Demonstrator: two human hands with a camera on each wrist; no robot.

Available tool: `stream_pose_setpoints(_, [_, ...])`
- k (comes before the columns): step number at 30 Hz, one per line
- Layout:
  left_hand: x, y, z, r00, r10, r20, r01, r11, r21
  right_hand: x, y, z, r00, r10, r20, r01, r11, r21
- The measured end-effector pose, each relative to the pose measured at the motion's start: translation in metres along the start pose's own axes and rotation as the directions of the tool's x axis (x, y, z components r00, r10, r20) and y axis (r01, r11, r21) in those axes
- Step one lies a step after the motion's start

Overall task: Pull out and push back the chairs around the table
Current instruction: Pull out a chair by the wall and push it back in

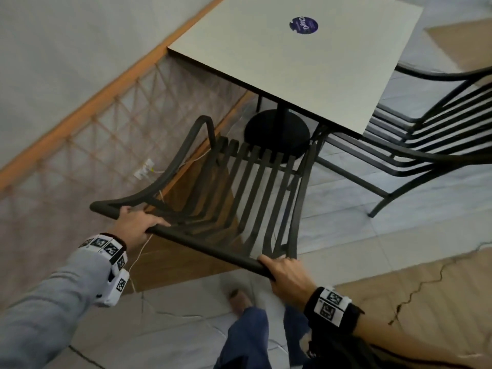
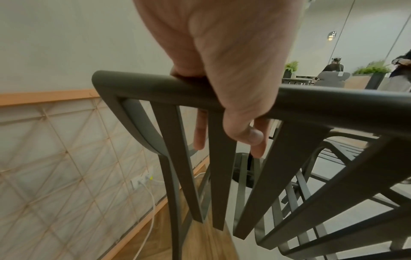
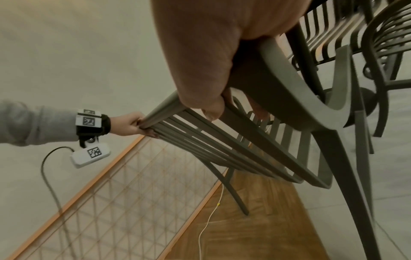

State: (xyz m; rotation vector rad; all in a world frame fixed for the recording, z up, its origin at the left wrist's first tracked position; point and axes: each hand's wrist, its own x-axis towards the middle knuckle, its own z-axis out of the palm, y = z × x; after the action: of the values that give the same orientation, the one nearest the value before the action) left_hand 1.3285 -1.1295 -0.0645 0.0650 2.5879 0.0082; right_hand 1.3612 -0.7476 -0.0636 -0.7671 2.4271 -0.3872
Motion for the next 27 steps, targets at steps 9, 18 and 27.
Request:
stream_pose_setpoints(9, [-0.016, -0.022, 0.005, 0.999, -0.046, 0.016, 0.045, 0.998, 0.05, -0.001, -0.035, 0.018, 1.0, -0.029, 0.009, 0.029, 0.999, 0.032])
stream_pose_setpoints(18, [0.036, -0.027, -0.032, 0.972, -0.162, -0.167, 0.145, 0.983, -0.112, 0.05, -0.026, -0.011, 0.996, 0.025, -0.086, -0.026, 0.999, -0.02])
stream_pose_setpoints(27, [0.102, -0.024, -0.066, 0.965, -0.189, -0.18, 0.163, 0.975, -0.15, 0.1, 0.005, -0.047, 0.985, 0.054, -0.166, -0.065, 0.996, -0.059])
